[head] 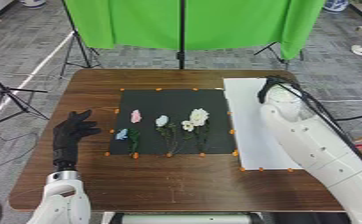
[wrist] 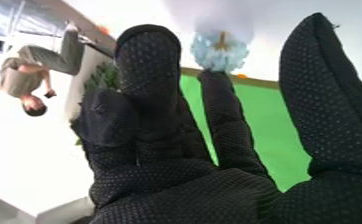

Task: Arrange flowers

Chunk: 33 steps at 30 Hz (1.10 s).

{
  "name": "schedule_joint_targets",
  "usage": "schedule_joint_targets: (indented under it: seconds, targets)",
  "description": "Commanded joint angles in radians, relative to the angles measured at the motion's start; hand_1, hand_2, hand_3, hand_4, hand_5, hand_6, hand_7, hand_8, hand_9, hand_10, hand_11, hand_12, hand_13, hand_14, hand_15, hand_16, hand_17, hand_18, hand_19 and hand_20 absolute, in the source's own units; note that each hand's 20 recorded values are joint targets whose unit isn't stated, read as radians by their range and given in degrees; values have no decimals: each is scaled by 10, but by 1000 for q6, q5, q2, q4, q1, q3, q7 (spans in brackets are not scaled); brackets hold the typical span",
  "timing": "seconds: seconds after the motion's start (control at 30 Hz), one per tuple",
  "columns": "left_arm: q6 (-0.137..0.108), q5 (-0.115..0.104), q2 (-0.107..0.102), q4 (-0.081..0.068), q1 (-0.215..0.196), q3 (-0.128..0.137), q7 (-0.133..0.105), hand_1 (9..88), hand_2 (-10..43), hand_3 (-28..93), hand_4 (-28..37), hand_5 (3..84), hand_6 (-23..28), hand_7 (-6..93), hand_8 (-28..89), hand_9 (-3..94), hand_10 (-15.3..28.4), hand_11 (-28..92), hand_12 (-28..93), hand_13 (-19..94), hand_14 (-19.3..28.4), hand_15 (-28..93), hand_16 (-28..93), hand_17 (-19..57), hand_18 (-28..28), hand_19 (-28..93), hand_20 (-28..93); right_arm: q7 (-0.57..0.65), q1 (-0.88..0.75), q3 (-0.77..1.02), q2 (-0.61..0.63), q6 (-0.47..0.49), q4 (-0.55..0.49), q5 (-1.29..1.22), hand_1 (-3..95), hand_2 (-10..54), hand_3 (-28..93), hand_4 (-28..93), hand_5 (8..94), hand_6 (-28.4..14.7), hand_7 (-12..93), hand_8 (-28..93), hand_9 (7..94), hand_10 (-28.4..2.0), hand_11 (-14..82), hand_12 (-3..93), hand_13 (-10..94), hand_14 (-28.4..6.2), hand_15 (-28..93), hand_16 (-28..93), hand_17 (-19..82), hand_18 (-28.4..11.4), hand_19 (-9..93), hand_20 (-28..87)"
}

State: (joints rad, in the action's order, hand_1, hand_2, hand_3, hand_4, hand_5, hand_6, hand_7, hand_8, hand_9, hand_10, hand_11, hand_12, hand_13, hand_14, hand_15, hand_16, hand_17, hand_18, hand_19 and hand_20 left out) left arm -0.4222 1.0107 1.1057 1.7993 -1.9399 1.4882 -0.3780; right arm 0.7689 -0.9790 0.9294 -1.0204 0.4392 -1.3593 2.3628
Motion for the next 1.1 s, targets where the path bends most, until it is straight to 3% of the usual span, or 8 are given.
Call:
schedule_joint_targets:
  seconds: [0.03, 0.43, 0.8, 0.97, 1.1]
  targets:
    - [2, 1, 48, -29, -31, -42, 5, 230, 173, 597, -278, 597, 82, 76, -42, 641, 179, 233, 143, 627, 213, 391, -32, 234, 259, 733, 79, -11, 66, 8, -27, -43, 54, 62, 378, -95, 663, -164, 410, -38, 117, -72, 465, -208, 75, 178, 727, -104, 645, 279, 455, -214, 901, 502]
    - [11, -1, 59, -38, -23, -46, 2, 230, 173, 597, -277, 597, 83, 77, -42, 640, 179, 233, 143, 627, 215, 392, -32, 234, 260, 733, 79, -35, -22, 123, -72, -152, 97, -81, 409, -95, 686, -177, 422, -18, 150, -84, 498, -186, 103, 178, 736, -85, 647, 281, 465, -193, 906, 501]
    - [11, -1, 65, -39, -22, -48, 1, 231, 173, 597, -277, 597, 82, 78, -42, 641, 179, 233, 143, 627, 213, 392, -32, 234, 260, 733, 79, -100, -69, 114, -80, -235, 110, 21, 458, -95, 693, -183, 449, 4, 185, -103, 538, -170, 120, 171, 760, -68, 650, 285, 485, -176, 918, 503]
    - [9, -4, 66, -41, -23, -46, -2, 231, 172, 598, -277, 596, 82, 77, -42, 641, 179, 234, 143, 626, 214, 393, -31, 234, 260, 733, 79, -155, -107, 93, -59, -415, 109, 64, 535, -95, 684, -206, 568, 24, 217, -128, 662, -124, 163, 178, 803, -38, 655, 300, 530, -155, 931, 524]
    - [14, -1, 65, -42, -22, -46, 5, 231, 172, 598, -278, 596, 82, 77, -42, 641, 179, 234, 143, 626, 214, 393, -31, 234, 260, 733, 79, -164, -133, 76, -35, -505, 83, 23, 618, -95, 584, -196, 661, 21, 279, 6, 796, -80, 76, 343, 829, -24, 665, 314, 559, -145, 932, 556]
